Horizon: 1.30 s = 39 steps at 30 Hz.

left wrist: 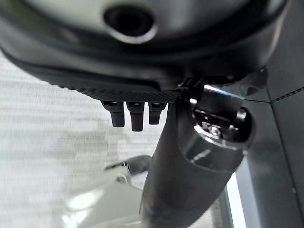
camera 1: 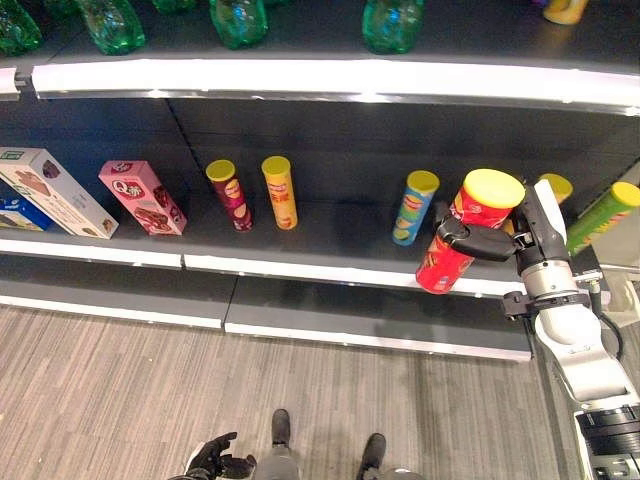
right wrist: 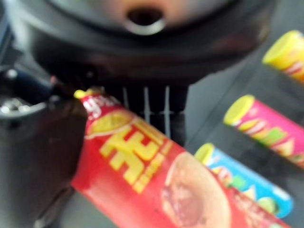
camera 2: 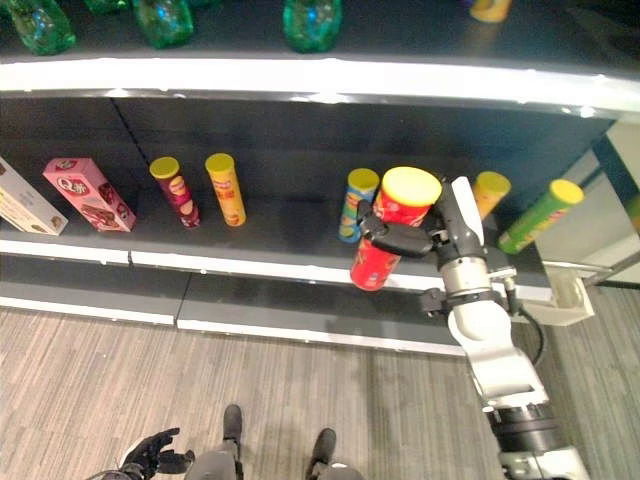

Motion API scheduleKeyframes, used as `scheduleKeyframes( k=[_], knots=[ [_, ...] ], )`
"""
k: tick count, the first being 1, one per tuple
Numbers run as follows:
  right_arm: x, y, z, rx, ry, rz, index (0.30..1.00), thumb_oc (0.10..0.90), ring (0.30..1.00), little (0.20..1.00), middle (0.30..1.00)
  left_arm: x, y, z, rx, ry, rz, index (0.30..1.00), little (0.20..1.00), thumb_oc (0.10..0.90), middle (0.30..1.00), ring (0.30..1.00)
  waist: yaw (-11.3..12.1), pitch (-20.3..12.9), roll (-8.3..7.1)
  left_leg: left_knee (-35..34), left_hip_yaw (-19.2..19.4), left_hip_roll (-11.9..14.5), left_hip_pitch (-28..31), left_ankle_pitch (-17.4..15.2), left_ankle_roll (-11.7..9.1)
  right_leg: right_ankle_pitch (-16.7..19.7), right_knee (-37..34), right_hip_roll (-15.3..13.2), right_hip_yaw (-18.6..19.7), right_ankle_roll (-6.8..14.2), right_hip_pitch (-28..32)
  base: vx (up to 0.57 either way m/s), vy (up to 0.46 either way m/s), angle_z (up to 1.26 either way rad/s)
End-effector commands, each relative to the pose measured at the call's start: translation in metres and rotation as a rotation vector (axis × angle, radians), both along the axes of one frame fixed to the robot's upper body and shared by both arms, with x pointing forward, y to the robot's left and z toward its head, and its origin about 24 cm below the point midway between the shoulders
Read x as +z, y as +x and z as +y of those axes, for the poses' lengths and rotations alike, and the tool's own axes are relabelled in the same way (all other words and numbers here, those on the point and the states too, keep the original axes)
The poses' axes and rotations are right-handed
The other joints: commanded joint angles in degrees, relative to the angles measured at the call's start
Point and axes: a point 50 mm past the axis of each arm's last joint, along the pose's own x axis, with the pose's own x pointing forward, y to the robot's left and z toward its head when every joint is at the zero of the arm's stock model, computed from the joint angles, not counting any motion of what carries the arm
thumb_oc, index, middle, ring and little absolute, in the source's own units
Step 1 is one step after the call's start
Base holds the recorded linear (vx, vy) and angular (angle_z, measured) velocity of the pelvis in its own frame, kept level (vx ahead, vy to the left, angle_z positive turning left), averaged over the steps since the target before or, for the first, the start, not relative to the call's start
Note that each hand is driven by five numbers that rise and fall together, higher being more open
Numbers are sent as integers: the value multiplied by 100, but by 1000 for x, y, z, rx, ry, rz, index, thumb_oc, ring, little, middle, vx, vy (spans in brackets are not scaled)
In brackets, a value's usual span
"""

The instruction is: Put the goods on the table back onto the shelves and tidy them up.

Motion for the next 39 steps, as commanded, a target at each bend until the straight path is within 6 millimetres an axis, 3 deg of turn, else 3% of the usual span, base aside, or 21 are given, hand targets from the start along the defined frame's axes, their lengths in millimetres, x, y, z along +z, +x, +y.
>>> scheduleKeyframes(
  k=[1,9,15,16,22,28,29,39],
  knots=[
    [62,0,21,63,-8,-303,300,400,300,300,300,2,-14,20,-38,104,45,900,900,800,900,900,349,-521,-220,62,12,171,206,-531,-274,-222,272,-796,49,644,146,73,109,-7],
    [39,9,27,-36,35,-267,300,400,300,300,300,0,-16,12,-17,91,32,900,900,800,900,900,465,-491,-227,69,24,54,241,-616,-151,-195,329,-932,-10,731,130,48,44,6],
    [44,18,32,-101,60,-316,300,400,300,300,300,0,-16,8,-5,86,19,900,900,800,900,900,634,-256,-179,118,-94,49,68,-568,-143,-245,472,-947,-127,735,-4,-30,-5,7],
    [58,22,34,-141,61,-387,300,400,300,300,300,1,-15,8,-13,96,16,900,900,800,900,900,739,-42,-112,167,-183,67,-103,-524,-140,-278,638,-968,-182,732,-174,-102,-3,7],
    [79,29,32,-207,42,-477,300,400,300,300,300,4,-7,10,-40,121,-13,900,900,800,900,900,885,276,20,306,-357,95,-454,-449,-142,-314,913,-1039,-298,727,-484,-96,-11,12],
    [122,35,8,-379,63,-639,300,400,300,300,300,18,28,7,-125,131,-145,900,900,800,900,900,1053,657,334,417,-649,-20,-959,-391,-137,-378,1249,-1225,-424,765,-913,-70,7,28],
    [134,32,-3,-438,41,-690,300,400,300,300,300,24,39,5,-152,133,-197,900,900,800,900,900,1093,759,475,478,-737,-98,-1115,-383,-140,-419,1400,-1324,-454,788,-1036,-25,21,19],
    [179,21,-22,-580,-72,-850,300,400,300,300,300,30,53,2,-215,150,-247,900,900,800,900,900,1160,973,791,547,-849,-270,-1538,-329,-122,-379,1529,-1473,-449,821,-1407,-6,7,5]
  ],
)
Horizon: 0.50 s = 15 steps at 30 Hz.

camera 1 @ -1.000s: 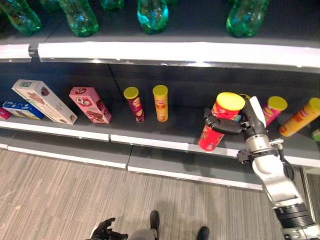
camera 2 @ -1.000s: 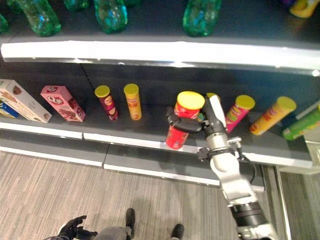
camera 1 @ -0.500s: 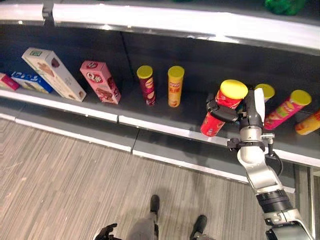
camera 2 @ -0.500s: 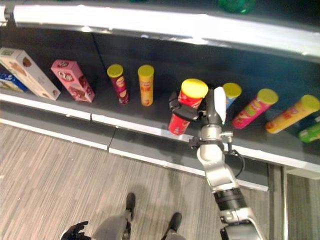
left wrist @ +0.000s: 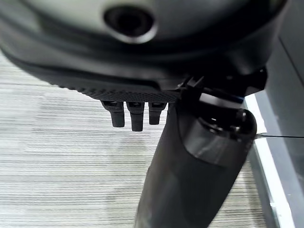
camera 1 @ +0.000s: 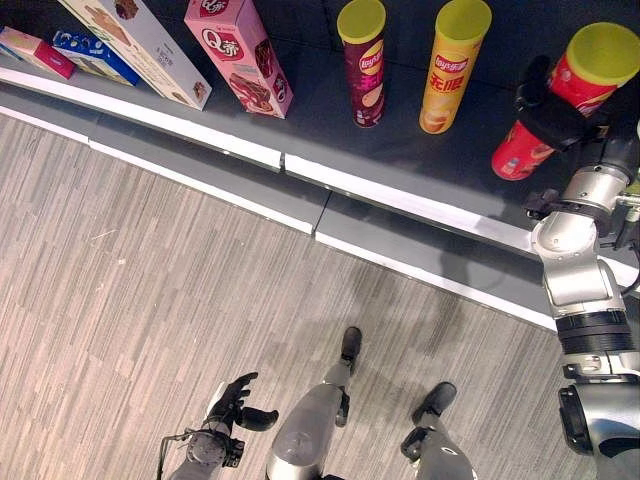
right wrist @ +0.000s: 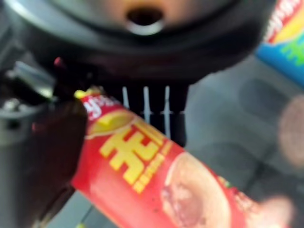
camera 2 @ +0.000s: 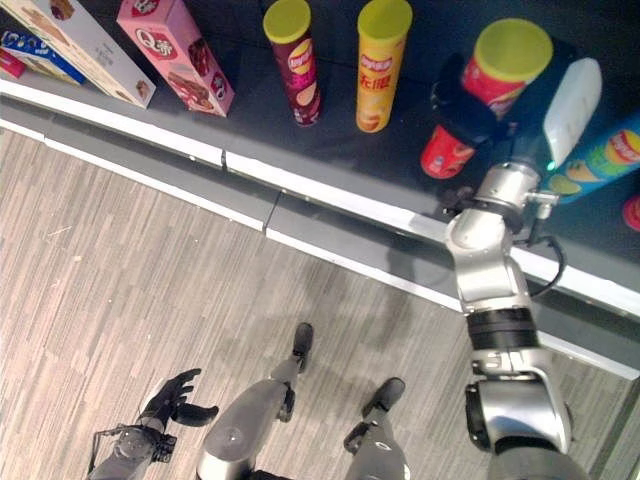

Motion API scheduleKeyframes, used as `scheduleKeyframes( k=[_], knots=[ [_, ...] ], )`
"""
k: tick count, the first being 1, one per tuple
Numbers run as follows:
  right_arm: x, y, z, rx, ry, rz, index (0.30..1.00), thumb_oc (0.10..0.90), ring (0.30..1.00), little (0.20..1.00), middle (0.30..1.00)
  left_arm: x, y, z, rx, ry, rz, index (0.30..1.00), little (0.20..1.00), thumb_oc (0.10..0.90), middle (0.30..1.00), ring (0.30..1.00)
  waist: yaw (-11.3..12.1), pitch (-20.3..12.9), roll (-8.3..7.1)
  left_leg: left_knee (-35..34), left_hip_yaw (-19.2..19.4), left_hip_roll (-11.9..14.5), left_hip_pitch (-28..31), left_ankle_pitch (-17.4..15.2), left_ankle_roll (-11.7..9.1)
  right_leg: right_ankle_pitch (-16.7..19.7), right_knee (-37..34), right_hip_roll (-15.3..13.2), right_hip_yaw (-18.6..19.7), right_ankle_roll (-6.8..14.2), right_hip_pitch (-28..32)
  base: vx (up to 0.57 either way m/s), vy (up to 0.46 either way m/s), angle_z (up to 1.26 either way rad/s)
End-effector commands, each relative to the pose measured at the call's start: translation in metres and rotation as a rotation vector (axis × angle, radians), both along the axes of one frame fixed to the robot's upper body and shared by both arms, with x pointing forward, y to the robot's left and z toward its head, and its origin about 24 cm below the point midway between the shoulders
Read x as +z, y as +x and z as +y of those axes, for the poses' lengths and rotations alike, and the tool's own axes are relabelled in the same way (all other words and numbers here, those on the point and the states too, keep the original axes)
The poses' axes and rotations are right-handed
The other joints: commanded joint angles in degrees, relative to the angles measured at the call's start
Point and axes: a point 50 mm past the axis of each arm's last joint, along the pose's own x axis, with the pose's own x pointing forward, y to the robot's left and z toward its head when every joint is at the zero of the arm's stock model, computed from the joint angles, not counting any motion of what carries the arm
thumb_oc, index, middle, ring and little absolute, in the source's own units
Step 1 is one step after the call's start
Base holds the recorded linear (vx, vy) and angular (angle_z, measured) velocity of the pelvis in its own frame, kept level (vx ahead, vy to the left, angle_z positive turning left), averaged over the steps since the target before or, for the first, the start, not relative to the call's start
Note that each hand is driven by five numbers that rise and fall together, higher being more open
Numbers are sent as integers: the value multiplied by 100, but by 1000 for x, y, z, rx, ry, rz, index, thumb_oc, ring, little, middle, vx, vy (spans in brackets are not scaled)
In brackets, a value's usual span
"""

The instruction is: Put the goods on the table back onto the shelves and tidy them up.

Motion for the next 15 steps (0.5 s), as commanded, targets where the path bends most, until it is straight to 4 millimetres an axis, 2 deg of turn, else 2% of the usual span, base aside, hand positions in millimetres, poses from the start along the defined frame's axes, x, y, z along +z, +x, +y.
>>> scheduleKeyframes(
  k=[1,6,7,8,10,11,15],
  knots=[
    [71,-24,5,-44,-182,-275,300,400,300,300,300,-4,-23,22,-6,89,51,900,900,800,900,900,56,-491,41,425,-190,299,-253,-573,-369,-280,1051,-836,94,412,-421,-13,4,-6],
    [87,-25,-5,-66,-152,-303,300,400,300,300,300,1,-17,21,-20,78,13,900,900,800,900,900,113,-436,135,363,-222,212,-461,-504,-367,-206,988,-860,88,426,-608,13,-4,0],
    [92,-26,-7,-72,-150,-313,300,400,300,300,300,3,-14,21,-23,78,0,900,900,800,900,900,112,-441,135,330,-259,200,-445,-605,-393,-326,1001,-854,152,484,-607,0,0,0],
    [93,-26,-8,-80,-150,-318,300,400,300,300,300,4,-13,22,-24,78,-8,900,900,800,900,900,118,-384,160,370,-235,180,-528,-501,-360,-212,1012,-876,90,432,-673,5,5,4],
    [99,-29,-11,-103,-165,-328,300,400,300,300,300,7,-9,22,-37,80,-26,900,900,800,900,900,119,-360,154,418,-247,137,-628,-514,-352,-206,1044,-897,99,429,-749,6,5,4],
    [100,-30,-14,-122,-178,-324,300,400,300,300,300,8,-8,23,-35,84,-26,900,900,800,900,900,118,-378,129,412,-284,138,-592,-637,-385,-338,1064,-882,158,481,-721,90,-31,4],
    [105,-33,-17,-146,-186,-335,300,400,300,300,300,11,-5,25,-37,89,-44,900,900,800,900,900,128,-349,114,406,-304,109,-659,-625,-394,-325,1039,-888,130,491,-739,22,-18,5]
  ],
)
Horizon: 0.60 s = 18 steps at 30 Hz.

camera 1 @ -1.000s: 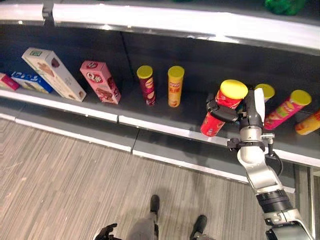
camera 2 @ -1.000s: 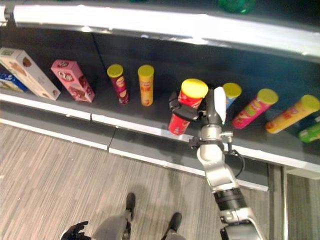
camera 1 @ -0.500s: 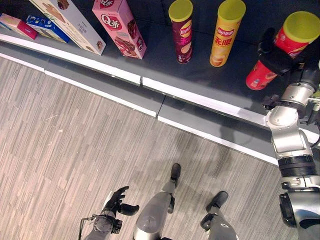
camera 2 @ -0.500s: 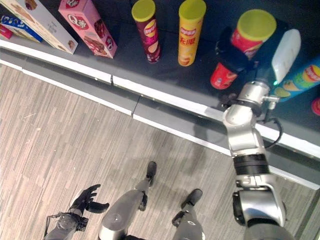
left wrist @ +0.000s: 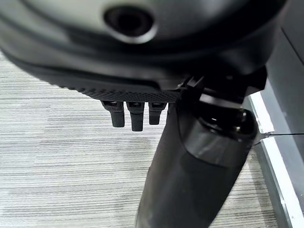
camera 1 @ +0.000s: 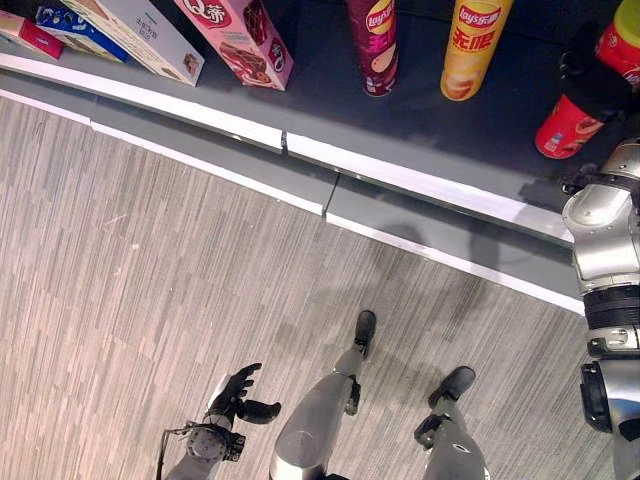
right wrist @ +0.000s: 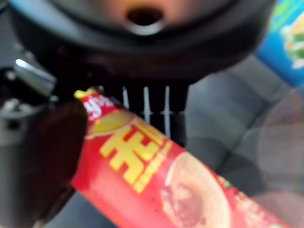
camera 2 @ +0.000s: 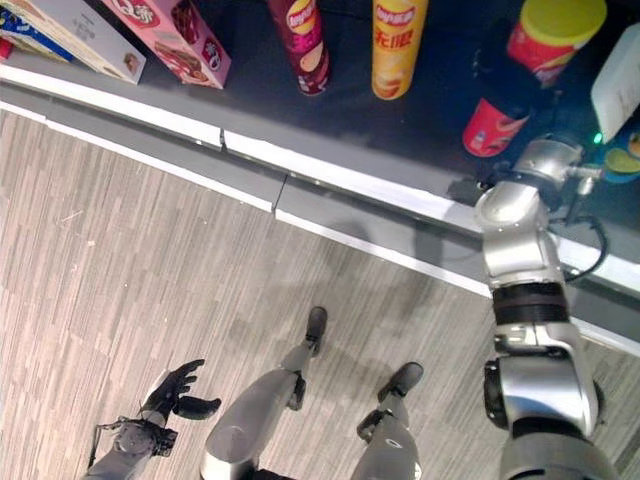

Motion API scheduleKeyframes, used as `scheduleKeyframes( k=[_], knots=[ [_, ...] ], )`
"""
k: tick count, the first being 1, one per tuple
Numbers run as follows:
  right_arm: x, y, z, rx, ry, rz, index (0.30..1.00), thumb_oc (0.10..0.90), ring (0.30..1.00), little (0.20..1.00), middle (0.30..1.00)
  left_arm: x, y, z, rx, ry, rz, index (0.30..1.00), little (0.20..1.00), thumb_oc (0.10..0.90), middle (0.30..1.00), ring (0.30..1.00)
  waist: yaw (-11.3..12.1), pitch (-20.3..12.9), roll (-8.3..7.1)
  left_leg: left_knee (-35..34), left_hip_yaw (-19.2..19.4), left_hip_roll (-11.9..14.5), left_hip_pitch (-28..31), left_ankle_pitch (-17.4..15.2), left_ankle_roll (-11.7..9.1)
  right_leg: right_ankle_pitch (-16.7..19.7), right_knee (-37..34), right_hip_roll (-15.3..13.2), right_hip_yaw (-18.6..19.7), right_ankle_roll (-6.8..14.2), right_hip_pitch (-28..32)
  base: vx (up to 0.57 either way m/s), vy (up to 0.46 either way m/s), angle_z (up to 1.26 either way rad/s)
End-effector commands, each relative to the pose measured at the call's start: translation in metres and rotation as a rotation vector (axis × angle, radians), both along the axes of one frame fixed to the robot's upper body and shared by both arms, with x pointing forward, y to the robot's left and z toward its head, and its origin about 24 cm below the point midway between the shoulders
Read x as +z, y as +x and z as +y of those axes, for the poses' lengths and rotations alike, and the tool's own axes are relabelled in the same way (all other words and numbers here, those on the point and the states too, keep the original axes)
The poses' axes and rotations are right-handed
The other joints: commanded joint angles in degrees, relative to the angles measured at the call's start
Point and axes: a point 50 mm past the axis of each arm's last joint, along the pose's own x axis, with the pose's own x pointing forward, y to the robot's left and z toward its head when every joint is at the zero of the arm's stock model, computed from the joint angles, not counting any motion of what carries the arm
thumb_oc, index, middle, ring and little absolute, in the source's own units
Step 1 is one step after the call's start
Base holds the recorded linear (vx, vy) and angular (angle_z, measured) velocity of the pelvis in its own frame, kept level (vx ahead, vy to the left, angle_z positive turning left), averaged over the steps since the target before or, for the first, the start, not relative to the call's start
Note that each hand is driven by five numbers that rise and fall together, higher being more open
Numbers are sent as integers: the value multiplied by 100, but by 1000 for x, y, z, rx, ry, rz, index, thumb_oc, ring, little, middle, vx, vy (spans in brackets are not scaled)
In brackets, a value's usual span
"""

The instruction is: Put the goods on the table back onto the shelves and tidy them up.

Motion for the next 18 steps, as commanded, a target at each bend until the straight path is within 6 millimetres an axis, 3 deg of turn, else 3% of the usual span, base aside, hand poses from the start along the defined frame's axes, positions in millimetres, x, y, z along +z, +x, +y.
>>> scheduleKeyframes(
  k=[1,7,18],
  knots=[
    [82,-35,12,-12,-182,-327,300,400,300,300,300,-1,-18,27,10,92,35,900,900,800,900,900,32,-355,6,414,-199,279,-209,-663,-448,-260,912,-703,150,390,-253,0,0,0],
    [94,-41,9,-48,-183,-374,300,400,300,300,300,3,-13,28,9,89,11,900,900,800,900,900,25,-281,26,473,-211,230,-368,-663,-459,-258,961,-728,171,383,-393,0,0,0],
    [83,-34,16,-11,-119,-386,300,400,300,300,300,6,-8,25,16,82,-14,900,900,800,900,900,-24,-190,90,594,-229,217,-478,-714,-454,-294,1069,-763,198,367,-488,-1,-2,0]
  ],
)
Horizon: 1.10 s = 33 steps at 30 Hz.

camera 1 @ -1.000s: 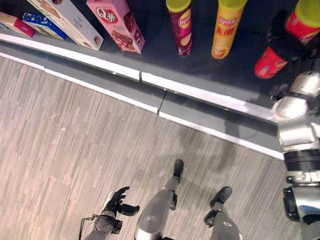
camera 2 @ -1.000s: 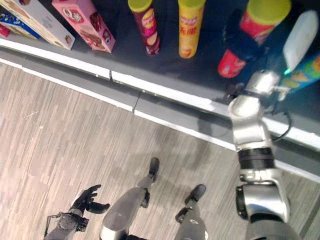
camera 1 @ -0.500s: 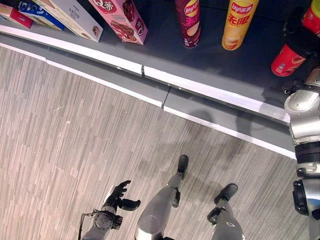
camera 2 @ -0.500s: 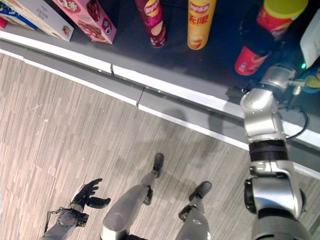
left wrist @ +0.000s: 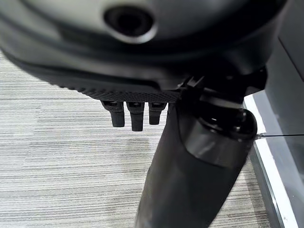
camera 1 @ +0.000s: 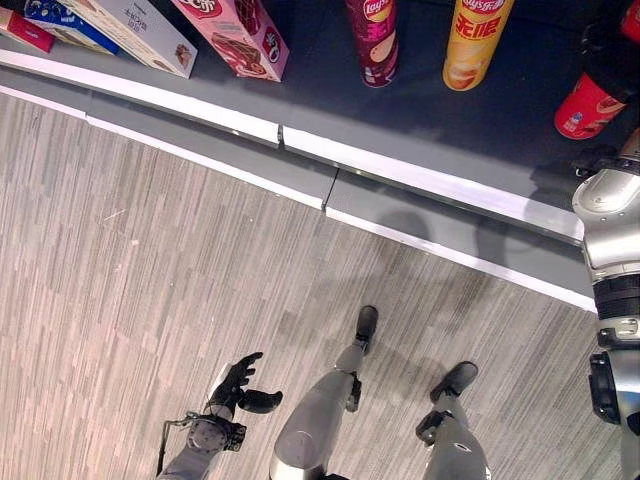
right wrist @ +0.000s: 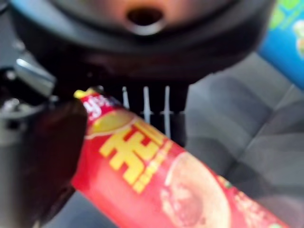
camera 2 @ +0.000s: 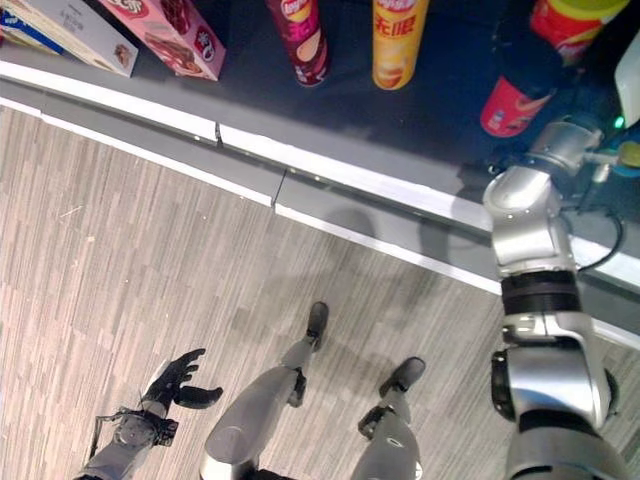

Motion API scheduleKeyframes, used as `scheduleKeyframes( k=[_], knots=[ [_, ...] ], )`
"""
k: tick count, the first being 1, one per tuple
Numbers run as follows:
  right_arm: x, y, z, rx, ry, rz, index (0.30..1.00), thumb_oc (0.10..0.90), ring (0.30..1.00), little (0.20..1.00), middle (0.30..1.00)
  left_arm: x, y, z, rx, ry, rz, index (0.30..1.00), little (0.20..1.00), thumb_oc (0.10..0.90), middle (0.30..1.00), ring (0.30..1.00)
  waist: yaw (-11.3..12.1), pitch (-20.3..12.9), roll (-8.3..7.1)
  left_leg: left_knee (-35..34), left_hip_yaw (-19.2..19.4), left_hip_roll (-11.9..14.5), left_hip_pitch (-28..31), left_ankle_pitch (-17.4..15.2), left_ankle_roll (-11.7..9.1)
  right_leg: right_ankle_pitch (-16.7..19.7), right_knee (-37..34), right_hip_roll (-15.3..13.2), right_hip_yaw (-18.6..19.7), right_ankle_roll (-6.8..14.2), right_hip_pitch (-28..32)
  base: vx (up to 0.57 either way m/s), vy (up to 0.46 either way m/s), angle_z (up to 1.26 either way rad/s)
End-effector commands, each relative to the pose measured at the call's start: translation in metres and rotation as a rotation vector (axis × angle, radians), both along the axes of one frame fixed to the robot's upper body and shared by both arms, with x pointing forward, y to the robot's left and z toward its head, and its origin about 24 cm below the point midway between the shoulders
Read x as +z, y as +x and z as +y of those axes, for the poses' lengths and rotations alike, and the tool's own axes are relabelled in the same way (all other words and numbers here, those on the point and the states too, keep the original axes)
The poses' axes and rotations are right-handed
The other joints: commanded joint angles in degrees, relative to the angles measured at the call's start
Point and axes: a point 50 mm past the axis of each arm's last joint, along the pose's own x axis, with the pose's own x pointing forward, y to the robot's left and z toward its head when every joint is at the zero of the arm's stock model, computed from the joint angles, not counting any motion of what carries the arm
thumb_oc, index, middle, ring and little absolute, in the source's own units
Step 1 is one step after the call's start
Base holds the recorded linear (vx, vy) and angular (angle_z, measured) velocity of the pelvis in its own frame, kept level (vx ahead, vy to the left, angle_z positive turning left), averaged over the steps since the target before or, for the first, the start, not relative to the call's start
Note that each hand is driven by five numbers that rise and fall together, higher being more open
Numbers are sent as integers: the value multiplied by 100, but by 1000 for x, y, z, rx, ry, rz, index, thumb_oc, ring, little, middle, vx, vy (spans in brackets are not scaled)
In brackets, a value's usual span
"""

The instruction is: Put the goods on the table back onto the shelves and tidy them up.

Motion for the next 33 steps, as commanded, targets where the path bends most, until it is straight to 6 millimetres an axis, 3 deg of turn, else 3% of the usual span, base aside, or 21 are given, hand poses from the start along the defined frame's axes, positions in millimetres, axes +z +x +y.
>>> scheduleKeyframes(
  k=[1,2,3,10,16,18,19,23,25,26,27,29,30,31,32,33],
  knots=[
    [73,-33,13,10,-151,-299,300,400,300,300,300,-2,-17,27,24,91,31,900,900,800,900,900,4,-177,85,606,-209,224,-307,-717,-454,-287,1058,-737,211,352,-298,0,0,0],
    [73,-33,13,11,-146,-300,622,615,622,622,622,-2,-18,27,25,93,34,900,900,800,900,900,-4,-169,87,621,-213,224,-323,-717,-454,-297,1065,-744,220,349,-308,0,0,0],
    [72,-33,13,14,-144,-300,900,800,900,900,900,-3,-18,27,26,95,36,900,900,800,900,900,-8,-166,89,627,-222,220,-324,-719,-452,-298,1071,-746,229,348,-309,0,0,0],
    [67,-30,17,49,-90,-322,900,800,900,900,900,-4,-17,24,18,98,44,900,900,800,900,900,-56,-163,92,670,-208,196,-315,-751,-436,-282,1076,-766,255,345,-301,0,0,0],
    [39,-20,26,115,-10,-281,900,800,900,900,900,-7,-17,22,29,96,59,900,900,800,900,900,-102,-268,-32,696,-198,227,-159,-821,-444,-258,991,-716,229,334,-112,-1,-3,1],
    [22,-15,32,146,4,-240,900,800,900,900,900,-10,-18,21,32,99,78,900,900,800,900,900,-135,-365,-140,704,-198,272,-72,-835,-456,-205,871,-676,178,330,44,-46,8,-1],
    [21,-16,32,145,6,-239,900,800,900,900,900,-10,-19,22,31,101,79,900,900,800,900,900,-128,-334,-128,725,-175,259,-115,-729,-427,-90,855,-694,104,277,21,-78,-5,4],
    [-11,-13,45,203,3,-158,900,800,900,900,900,-15,-24,22,38,107,119,900,900,800,900,900,-217,-557,-398,664,-133,371,125,-746,-473,40,470,-576,15,300,380,10,-20,5],
    [-38,-15,53,291,48,-101,900,800,900,900,900,-20,-29,24,67,108,157,900,900,800,900,900,-345,-813,-665,543,-29,476,422,-773,-495,165,190,-507,-1,327,648,81,12,-8],
    [-40,-16,53,290,51,-99,900,800,900,900,900,-21,-30,24,66,110,160,900,900,800,900,900,-338,-814,-674,523,-27,476,451,-766,-495,177,163,-502,-5,329,678,190,68,-20],
    [-70,-25,55,351,108,-37,900,800,900,900,900,-25,-39,30,120,110,196,900,900,800,900,900,-489,-1136,-892,360,107,515,805,-817,-470,289,-5,-490,-4,371,927,146,50,-22],
    [-81,-30,56,369,135,-20,900,800,900,900,900,-27,-45,32,143,109,210,900,900,800,900,900,-543,-1226,-957,298,173,503,975,-847,-445,319,-36,-492,5,394,1030,151,111,-34],
    [-104,-41,63,461,196,31,900,800,900,900,900,-33,-54,34,183,110,255,900,900,800,900,900,-771,-1430,-1107,246,361,468,1299,-970,-347,381,-51,-510,145,422,1151,107,148,-42],
    [-104,-41,63,461,197,32,900,800,900,900,900,-33,-54,34,182,111,256,900,900,800,900,900,-770,-1440,-1118,242,364,453,1282,-944,-335,408,-64,-523,146,421,1138,129,243,-69],
    [-124,-51,64,543,268,86,900,800,900,900,900,-39,-65,35,210,115,308,900,900,800,900,900,-1006,-1604,-1225,163,545,422,1532,-995,-271,538,-43,-565,312,470,1171,52,131,-59],
    [-124,-51,64,543,268,86,900,800,900,900,900,-39,-65,35,210,116,308,900,900,800,900,900,-1005,-1610,-1228,160,547,418,1528,-991,-269,542,-46,-568,314,471,1166,62,125,-59]
  ],
)
